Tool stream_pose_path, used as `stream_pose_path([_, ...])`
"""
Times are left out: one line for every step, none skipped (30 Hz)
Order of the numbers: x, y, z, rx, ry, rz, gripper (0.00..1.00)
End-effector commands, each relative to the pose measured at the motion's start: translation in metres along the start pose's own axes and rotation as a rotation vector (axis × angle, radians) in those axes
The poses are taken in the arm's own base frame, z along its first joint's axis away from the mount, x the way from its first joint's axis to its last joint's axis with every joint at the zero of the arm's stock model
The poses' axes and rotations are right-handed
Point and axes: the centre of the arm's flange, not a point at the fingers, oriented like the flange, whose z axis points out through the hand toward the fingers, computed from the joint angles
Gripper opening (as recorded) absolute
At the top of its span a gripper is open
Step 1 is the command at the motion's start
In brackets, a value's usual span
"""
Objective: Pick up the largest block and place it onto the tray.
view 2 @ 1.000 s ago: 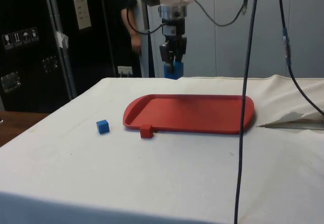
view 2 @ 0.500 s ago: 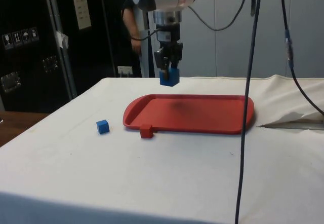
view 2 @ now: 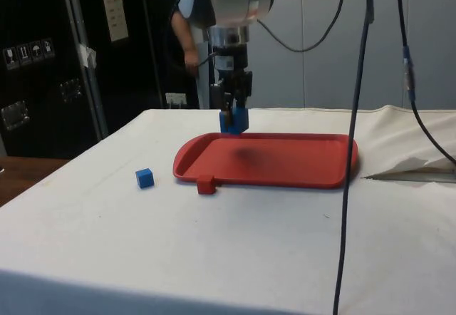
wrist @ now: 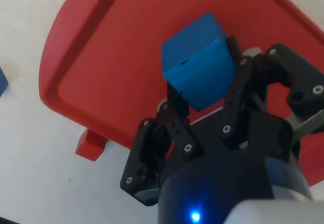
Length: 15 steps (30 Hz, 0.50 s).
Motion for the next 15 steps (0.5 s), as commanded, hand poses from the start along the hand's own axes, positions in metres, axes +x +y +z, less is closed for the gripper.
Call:
stream_pose_path([-0.005, -0.004, 0.001, -0.011, 0.004, 0.001, 0.01])
stream_pose_path([-0.006, -0.006, 0.002, -0.011, 0.004, 0.001, 0.01])
stream_pose_path([-0.004, -0.006, 0.006, -0.005, -0.002, -0.003, 0.01])
stream_pose_path([-0.010, -0.010, 0.006, -0.014, 0.003, 0.000, 0.01])
stream_pose_path([-0.012, -0.012, 0.008, -0.014, 0.002, -0.002, 0.01])
stream_pose_path([-0.014, -0.012, 0.009, -0.015, 0.003, -0.002, 0.01])
stream_pose_path([-0.016, -0.015, 0.011, -0.014, 0.002, -0.003, 0.01])
stream_pose_path([-0.018, -0.016, 0.013, -0.015, 0.001, -0.003, 0.01])
stream_pose_path([-0.021, -0.018, 0.015, -0.014, 0.001, -0.003, 0.01])
stream_pose_path([-0.022, -0.020, 0.017, -0.014, 0.001, -0.004, 0.01])
stream_pose_path([-0.015, -0.018, 0.017, -0.005, -0.003, -0.007, 0.01])
stream_pose_path([-0.027, -0.023, 0.020, -0.014, 0.001, -0.005, 0.01])
stream_pose_path([-0.029, -0.025, 0.022, -0.015, 0.000, -0.007, 0.01])
stream_pose_path([-0.031, -0.026, 0.023, -0.014, 0.002, -0.006, 0.01])
stream_pose_path([-0.033, -0.027, 0.025, -0.015, 0.001, -0.008, 0.01])
